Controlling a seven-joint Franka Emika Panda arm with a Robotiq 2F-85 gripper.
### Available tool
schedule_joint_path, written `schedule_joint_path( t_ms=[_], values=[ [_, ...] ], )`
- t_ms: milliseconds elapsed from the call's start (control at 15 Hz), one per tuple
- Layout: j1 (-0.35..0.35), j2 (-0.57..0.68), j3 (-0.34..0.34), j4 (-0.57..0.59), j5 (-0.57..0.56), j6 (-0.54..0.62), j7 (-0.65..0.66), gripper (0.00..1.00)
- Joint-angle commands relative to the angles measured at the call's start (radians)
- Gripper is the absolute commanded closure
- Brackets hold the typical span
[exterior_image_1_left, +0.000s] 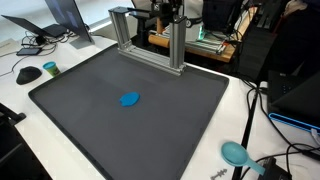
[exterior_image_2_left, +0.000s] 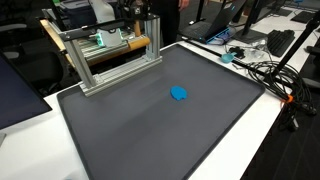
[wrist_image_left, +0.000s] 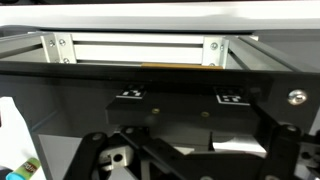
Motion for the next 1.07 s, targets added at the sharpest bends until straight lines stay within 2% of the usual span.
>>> schedule_joint_path(
  t_ms=[0,1000],
  values=[
    [-0.019,-0.034,0.008,0.002,-0.039,-0.042,0.002,0.0],
    [-0.015,-0.109,-0.006,0.02,-0.034,-0.119,-0.007,0.0]
  ],
)
